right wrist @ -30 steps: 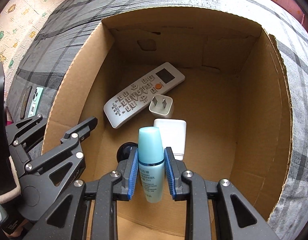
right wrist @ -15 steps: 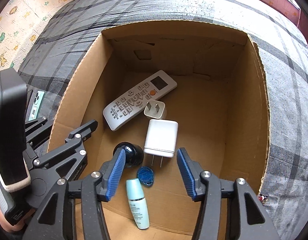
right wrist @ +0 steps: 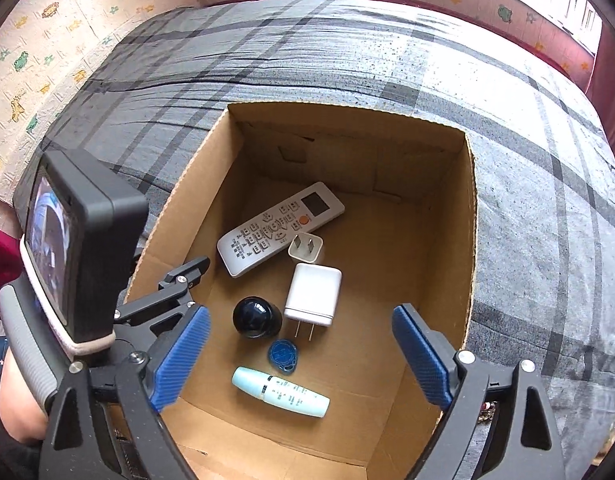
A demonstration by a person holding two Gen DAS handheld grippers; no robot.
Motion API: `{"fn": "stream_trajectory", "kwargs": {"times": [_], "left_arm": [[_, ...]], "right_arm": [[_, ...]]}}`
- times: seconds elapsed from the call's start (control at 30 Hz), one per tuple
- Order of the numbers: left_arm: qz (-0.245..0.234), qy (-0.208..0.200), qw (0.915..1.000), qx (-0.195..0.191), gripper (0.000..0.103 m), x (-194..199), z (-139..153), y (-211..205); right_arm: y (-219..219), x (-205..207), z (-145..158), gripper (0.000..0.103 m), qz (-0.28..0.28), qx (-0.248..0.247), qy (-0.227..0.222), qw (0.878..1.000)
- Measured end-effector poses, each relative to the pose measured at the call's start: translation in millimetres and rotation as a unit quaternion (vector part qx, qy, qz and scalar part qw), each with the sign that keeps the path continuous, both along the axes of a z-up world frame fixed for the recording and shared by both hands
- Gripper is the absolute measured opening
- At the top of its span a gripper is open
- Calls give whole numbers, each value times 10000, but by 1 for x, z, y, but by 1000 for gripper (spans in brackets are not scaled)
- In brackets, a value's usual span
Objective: Organize rigid objects
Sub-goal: 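Move the right gripper back to the metal keychain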
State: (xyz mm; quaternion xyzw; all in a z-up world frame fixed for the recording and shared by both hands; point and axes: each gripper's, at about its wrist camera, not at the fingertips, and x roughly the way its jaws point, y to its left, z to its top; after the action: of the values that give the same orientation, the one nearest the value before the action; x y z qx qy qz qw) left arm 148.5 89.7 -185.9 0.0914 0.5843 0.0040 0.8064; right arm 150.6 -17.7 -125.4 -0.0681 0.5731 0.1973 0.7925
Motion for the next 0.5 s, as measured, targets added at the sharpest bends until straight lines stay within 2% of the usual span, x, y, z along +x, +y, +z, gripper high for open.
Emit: {"fn": "stream_trajectory", "kwargs": {"times": [0.23,0.5], "left_arm": [[5,3,10000,-7,18,1,0,0],[0,3,10000,0,18,1,0,0]], "right_arm": [[-21,0,22,103,-182,116,-218,9995],[-70,10,31,103,-745,57,-374,9965]]}}
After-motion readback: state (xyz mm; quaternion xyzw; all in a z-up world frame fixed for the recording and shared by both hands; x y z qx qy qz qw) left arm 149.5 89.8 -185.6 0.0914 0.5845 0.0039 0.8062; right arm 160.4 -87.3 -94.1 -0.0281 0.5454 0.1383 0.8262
